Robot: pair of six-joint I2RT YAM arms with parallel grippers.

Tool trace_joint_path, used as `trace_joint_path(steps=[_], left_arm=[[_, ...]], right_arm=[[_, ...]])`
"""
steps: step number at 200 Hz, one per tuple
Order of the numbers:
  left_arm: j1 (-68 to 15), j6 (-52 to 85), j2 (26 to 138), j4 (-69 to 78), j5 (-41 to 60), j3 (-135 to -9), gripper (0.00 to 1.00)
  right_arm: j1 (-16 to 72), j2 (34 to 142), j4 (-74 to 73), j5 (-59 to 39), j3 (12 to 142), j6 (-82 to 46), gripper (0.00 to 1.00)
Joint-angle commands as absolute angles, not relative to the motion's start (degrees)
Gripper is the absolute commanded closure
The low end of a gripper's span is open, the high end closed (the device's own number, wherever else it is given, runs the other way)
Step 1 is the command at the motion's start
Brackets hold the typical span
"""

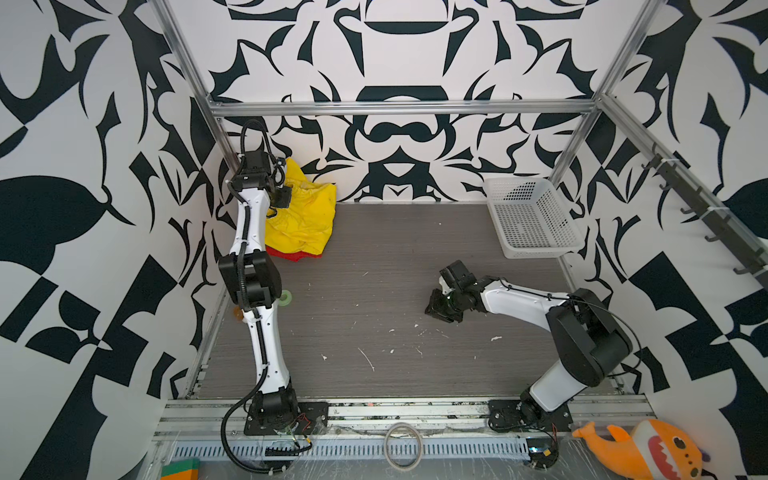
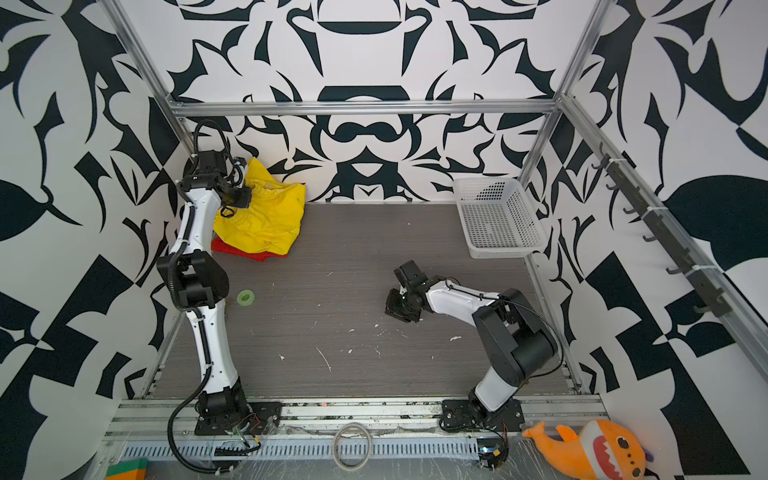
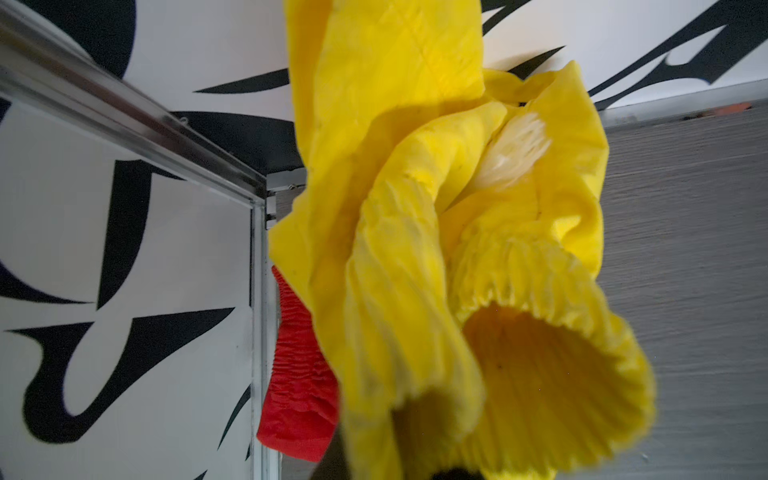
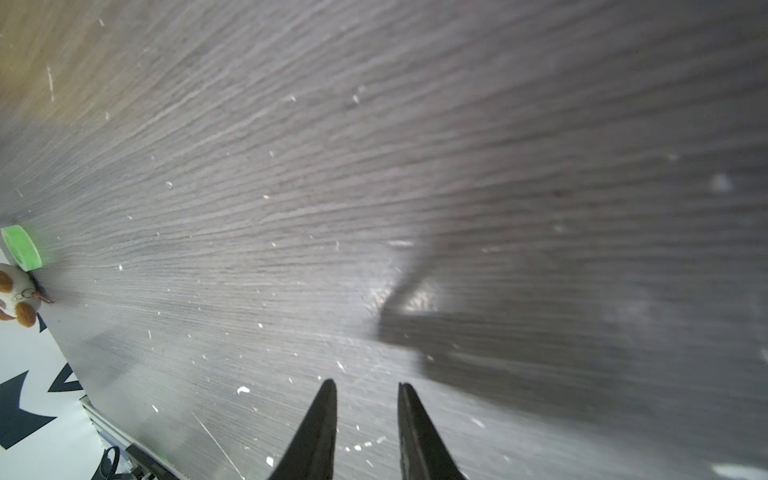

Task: Fold and stack the shorts
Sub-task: 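Lower the yellow shorts onto the red shorts and open the left gripper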

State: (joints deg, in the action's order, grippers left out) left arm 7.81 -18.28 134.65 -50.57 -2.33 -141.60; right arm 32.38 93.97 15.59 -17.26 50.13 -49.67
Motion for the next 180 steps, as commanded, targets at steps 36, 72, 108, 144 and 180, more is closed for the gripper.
trace_joint_path(steps=[36,72,108,144,180], left_arm=[[9.83,-19.78,136.71,-48.16,-14.63,-145.18,0.25],[9.5,-17.24,130.34,-48.77,-14.95,-144.82,0.1],[9.32,-12.15,120.64,-46.93,-3.43,-133.9,0.09],[9.32,-7.11,120.79,-42.86,2.83,-125.44,0.08],[9.4,-2.46,130.09,-45.99,3.98,-129.33,0.07]], right_arm=[[35.12,96.85,16.61,-16.56,57.62,-49.32,0.69],[36.03,96.56,16.32,-14.96,60.7,-48.83,0.69],[36.43,94.77,14.77,-13.67,60.92,-48.91,0.69],[36.47,93.21,14.6,-13.12,60.67,-48.6,0.69],[36.56,91.31,14.98,-12.06,60.0,-47.92,0.68]])
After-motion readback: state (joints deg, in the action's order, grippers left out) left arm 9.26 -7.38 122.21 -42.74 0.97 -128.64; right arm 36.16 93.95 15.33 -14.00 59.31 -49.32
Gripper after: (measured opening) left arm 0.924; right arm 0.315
